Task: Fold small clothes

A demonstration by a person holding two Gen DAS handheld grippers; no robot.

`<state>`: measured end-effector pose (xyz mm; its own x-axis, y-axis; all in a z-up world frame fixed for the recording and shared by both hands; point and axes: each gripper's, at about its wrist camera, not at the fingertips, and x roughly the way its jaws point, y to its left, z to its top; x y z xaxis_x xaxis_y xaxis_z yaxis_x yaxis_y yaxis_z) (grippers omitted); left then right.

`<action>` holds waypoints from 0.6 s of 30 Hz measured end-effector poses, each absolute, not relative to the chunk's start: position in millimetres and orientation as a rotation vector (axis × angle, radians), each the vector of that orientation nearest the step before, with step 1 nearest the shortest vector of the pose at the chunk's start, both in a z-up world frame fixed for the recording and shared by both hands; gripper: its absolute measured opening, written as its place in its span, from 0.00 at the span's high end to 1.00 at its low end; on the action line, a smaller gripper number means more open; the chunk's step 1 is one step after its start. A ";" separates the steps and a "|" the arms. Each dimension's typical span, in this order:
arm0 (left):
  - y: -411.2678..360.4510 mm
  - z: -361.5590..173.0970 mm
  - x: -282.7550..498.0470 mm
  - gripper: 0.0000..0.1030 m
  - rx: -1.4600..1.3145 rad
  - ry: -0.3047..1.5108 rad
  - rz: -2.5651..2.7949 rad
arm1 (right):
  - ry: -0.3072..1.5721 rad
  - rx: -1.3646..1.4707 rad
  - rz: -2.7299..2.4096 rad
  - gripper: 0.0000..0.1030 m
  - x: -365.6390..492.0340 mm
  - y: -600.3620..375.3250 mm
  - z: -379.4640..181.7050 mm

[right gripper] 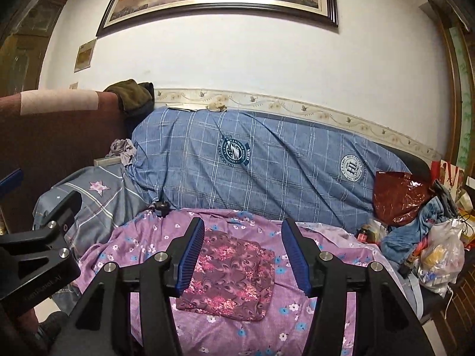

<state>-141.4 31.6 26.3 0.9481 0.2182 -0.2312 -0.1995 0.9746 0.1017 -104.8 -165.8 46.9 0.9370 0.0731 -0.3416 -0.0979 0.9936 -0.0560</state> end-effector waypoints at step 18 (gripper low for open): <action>21.9 22.2 -142.1 0.01 0.087 0.233 0.202 | 0.337 -0.058 0.074 0.45 -108.6 -171.0 49.4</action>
<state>-142.1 21.9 22.2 0.9529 0.2089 -0.2200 -0.1889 0.9760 0.1086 -108.6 -171.0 49.4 0.9410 0.0633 -0.3324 -0.0826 0.9956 -0.0442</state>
